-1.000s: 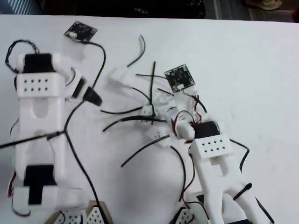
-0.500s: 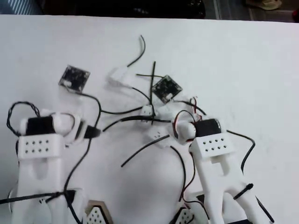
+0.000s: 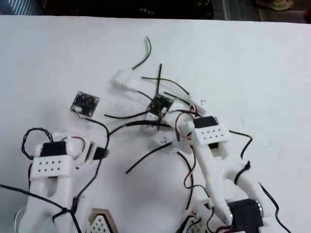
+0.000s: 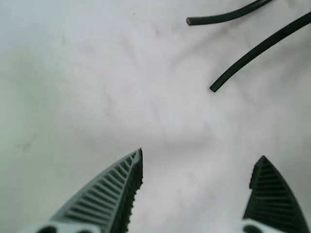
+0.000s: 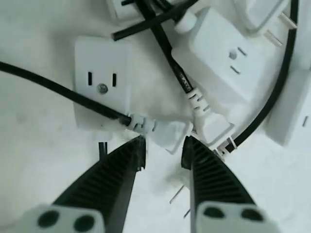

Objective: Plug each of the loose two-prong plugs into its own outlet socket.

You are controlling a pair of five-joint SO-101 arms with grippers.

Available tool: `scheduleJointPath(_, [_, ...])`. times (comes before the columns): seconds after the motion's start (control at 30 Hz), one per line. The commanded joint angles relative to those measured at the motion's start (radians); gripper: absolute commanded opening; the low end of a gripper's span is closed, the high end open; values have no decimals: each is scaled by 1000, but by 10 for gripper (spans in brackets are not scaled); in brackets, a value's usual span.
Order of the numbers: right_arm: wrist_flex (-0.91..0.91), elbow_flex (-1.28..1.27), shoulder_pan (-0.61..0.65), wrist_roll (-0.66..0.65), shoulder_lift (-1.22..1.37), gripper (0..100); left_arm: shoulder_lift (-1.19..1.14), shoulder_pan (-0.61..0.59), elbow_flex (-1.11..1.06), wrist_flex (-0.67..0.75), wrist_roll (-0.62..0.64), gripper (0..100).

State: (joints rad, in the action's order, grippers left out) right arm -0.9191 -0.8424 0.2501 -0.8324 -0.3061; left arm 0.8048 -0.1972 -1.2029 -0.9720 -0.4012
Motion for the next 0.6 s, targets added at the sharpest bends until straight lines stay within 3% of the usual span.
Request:
scheduleJointPath(0.0, [74,23,-5,-9,41,131,27,-18,-14,43,6,340])
scheduleJointPath(0.3, [166,23,-1,-11,154,131,27,-36,-18,43,5,340])
scheduleJointPath(0.57, [45,29,16,-9,68,181,22,-36,-18,44,5,340])
